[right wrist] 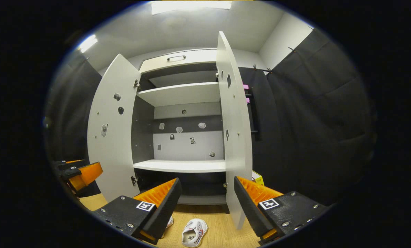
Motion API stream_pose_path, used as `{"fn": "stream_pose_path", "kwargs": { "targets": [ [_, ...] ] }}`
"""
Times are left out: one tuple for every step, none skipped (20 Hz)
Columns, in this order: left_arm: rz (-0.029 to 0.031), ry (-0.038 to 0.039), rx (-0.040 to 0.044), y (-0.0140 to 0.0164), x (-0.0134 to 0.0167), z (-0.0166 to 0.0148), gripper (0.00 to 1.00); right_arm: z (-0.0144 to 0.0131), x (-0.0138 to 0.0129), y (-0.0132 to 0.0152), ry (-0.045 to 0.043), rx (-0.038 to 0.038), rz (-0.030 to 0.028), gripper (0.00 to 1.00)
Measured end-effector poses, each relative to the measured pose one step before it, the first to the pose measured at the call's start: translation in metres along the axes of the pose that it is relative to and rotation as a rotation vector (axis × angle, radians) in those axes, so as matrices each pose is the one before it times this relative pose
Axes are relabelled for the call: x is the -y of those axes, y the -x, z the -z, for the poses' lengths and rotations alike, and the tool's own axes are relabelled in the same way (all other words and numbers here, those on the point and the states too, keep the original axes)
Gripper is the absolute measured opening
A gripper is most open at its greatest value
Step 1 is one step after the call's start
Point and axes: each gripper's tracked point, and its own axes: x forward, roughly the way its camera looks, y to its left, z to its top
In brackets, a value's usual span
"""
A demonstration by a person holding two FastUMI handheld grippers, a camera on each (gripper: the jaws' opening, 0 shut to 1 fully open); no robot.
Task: Grab one shoe with the right hand and put it into the shoe cabinet, grab the other shoe with the left hand and put it into the shoe cabinet; then close the right door with the right hand and the left door with the left hand.
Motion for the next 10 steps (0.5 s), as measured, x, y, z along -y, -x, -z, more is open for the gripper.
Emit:
{"fn": "stream_pose_path", "kwargs": {
  "targets": [
    [-0.00279,0.00216,0.00251,-0.00001,-0.00103,-0.00041,0.96,-0.00059,-0.00057,-0.0002,-0.00015,-0.00019,-0.00441,0.94],
    [-0.0041,0.00151,0.00225,0.00065,-0.00073,-0.00023,0.96,-0.00065,-0.00052,-0.00127,0.00148,0.00178,-0.0023,0.94],
    [-0.00565,0.00224,0.00172,0.0,-0.00066,-0.00071,0.99,-0.00113,0.00103,-0.0004,0.00275,0.00079,-0.00007,0.94],
    [-0.00366,0.00342,0.00076,-0.00115,-0.00141,0.00011,0.99,-0.00093,0.00059,-0.00096,0.00386,0.00175,0.00072,0.94],
    [-0.00257,0.00314,0.0007,-0.00008,-0.00105,-0.00036,0.96,-0.00156,0.00031,-0.00136,0.00393,0.00348,0.00065,0.94],
    [-0.00383,0.00021,0.00071,-0.00089,-0.00169,-0.00011,0.96,-0.00133,0.00023,-0.00104,0.00479,0.00354,0.00035,0.94],
    [-0.002,-0.00307,-0.00201,0.00034,-0.00038,-0.00027,0.96,0.00072,0.00049,-0.00308,0.00497,0.00035,0.00075,0.94],
    [-0.00087,-0.00443,0.00148,-0.00014,0.00032,-0.00188,0.96,0.00116,0.00004,-0.00276,0.00395,-0.00311,-0.00023,0.94],
    [0.00119,-0.00259,0.0072,-0.00084,0.00035,-0.00273,0.96,0.00085,-0.0006,-0.00243,0.00005,-0.00233,-0.0032,0.94],
    [0.00041,-0.00137,0.00695,-0.00047,-0.00044,-0.00244,0.96,0.00064,-0.00196,-0.0016,-0.00347,0.0012,-0.00438,0.94]
  ]
}}
